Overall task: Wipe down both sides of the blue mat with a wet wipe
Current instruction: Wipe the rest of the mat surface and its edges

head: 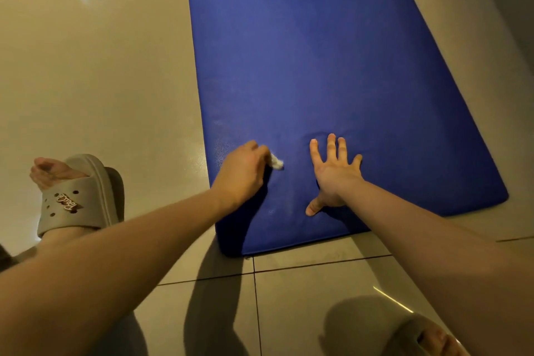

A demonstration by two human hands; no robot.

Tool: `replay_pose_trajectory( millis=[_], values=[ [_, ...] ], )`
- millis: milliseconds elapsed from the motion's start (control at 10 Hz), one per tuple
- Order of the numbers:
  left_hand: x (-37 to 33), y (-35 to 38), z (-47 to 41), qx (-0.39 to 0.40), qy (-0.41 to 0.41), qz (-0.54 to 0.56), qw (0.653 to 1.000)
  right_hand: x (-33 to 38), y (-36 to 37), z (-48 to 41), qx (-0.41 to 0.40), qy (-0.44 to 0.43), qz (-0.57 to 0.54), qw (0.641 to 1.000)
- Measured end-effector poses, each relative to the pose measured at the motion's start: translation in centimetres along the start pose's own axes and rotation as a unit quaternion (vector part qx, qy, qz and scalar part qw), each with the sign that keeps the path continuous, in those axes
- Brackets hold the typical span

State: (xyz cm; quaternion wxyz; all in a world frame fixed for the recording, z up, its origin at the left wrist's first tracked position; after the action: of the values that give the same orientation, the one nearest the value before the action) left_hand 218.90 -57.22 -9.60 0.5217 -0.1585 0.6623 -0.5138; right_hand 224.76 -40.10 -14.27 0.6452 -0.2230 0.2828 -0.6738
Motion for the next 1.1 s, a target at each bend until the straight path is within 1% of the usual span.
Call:
replay_pose_trajectory(
  millis=[100,200,300,400,500,600,700,800,900,1000,1100],
  values=[
    [-4.7,4.1,5.8,0.126,0.119,0.013,0.985,0.0,0.0,0.0,-0.001,0.0,-0.003,1.0],
    [-6.4,5.7,9.0,0.21,0.225,-0.018,0.951,0.1,0.0,0.0,-0.004,0.0,-0.002,1.0],
    [-5.3,5.1,6.4,0.186,0.29,-0.098,0.934,0.0,0.0,0.0,-0.003,0.0,-0.007,1.0],
    [-2.6,2.5,0.7,0.103,0.217,-0.138,0.961,0.0,0.0,0.0,0.001,-0.002,-0.009,1.0],
    [2.2,-1.6,-4.7,0.007,-0.017,-0.095,0.995,0.0,0.1,0.0,-0.001,-0.004,-0.007,1.0],
    [3.8,-2.4,-5.4,-0.028,-0.127,-0.041,0.991,0.1,0.0,-0.1,-0.005,-0.004,-0.006,1.0],
    [0.3,0.5,-2.2,0.03,-0.069,0.006,0.997,0.1,0.0,-0.1,-0.01,-0.003,-0.003,1.0],
    [-4.8,4.6,3.7,0.153,0.08,0.001,0.985,0.0,0.0,0.1,-0.014,-0.005,-0.007,1.0],
    [-7.0,5.8,6.9,0.212,0.207,-0.019,0.955,0.0,0.0,0.1,-0.014,-0.003,-0.008,1.0],
    [-6.2,5.3,4.6,0.197,0.282,-0.09,0.935,0.0,0.0,0.0,-0.013,0.0,-0.007,1.0],
    [-2.9,2.7,-2.0,0.115,0.178,-0.122,0.97,0.0,0.0,0.1,-0.01,-0.003,-0.012,1.0]
  ],
)
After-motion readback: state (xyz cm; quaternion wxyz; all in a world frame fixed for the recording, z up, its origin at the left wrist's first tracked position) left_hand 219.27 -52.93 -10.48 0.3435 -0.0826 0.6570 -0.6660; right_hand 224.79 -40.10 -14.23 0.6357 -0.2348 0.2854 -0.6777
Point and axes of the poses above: each hand's wrist, its own z-axis away from the middle knuckle, its own y-axis out of the palm, x = y × z, the point moved 9 cm from there along -z, towards the middle knuckle
